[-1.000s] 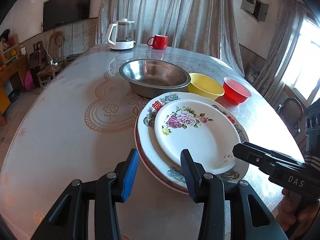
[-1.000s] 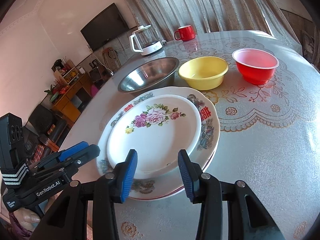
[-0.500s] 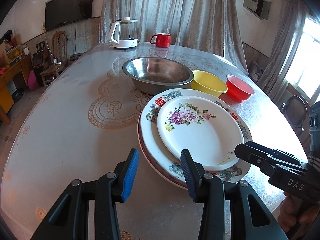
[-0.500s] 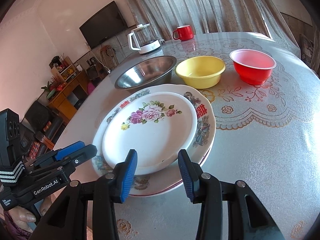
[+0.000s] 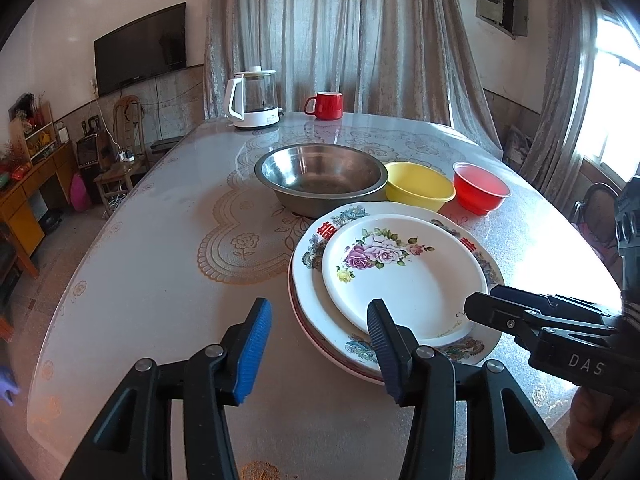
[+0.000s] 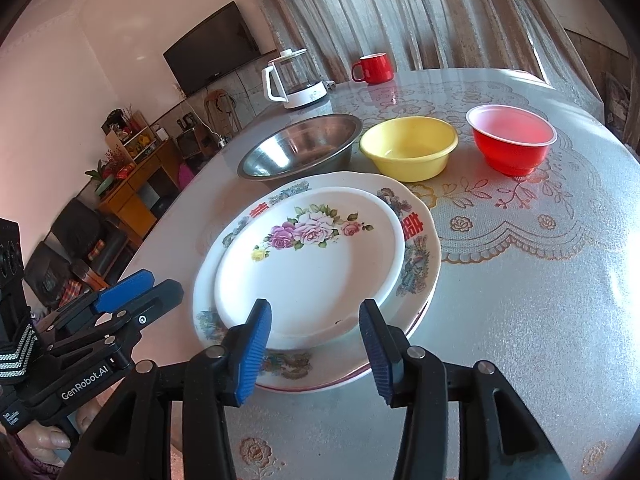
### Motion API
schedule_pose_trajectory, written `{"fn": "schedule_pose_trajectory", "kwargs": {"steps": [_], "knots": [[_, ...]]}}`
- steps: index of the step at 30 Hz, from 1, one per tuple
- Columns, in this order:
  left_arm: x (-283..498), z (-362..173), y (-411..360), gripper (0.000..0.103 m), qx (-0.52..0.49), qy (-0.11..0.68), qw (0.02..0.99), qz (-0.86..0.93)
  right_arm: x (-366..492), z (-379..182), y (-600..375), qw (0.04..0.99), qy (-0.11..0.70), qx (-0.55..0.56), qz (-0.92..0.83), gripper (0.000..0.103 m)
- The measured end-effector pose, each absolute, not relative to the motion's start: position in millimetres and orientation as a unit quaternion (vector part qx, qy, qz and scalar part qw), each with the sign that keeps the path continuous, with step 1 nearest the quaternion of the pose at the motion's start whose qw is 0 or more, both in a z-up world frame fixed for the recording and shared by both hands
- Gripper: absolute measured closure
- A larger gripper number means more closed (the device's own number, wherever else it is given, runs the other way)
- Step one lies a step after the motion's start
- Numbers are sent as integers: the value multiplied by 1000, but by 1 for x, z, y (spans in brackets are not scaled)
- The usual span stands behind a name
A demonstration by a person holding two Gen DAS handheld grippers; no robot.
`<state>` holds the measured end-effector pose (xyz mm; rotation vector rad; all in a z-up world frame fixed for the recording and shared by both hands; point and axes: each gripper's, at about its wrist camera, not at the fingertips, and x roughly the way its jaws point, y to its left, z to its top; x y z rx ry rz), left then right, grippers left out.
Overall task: Organize plates and bowls
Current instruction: 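Lower the pink-rose plate onto the stack and open the left tool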
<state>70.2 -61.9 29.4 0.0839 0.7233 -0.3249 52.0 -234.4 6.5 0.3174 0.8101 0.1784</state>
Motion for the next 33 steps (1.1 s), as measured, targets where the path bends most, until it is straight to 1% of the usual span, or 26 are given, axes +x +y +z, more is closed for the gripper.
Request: {"fn": "schedule_pose_trajectory", "kwargs": {"steps": [6,22,27,33], "knots": [[67,35,-64,51,52,340,926,-158,56,8,-234,905,390,148,85,57],[73,29,-74,51,63,352,920,-160,73,13,-235,906,387,146,92,57],[80,24,-74,48,58,364,915,-164,81,13,-240,905,387,152,92,57],[101,17,-67,48,48,384,908,-161,93,13,-244,902,390,160,94,57]]}}
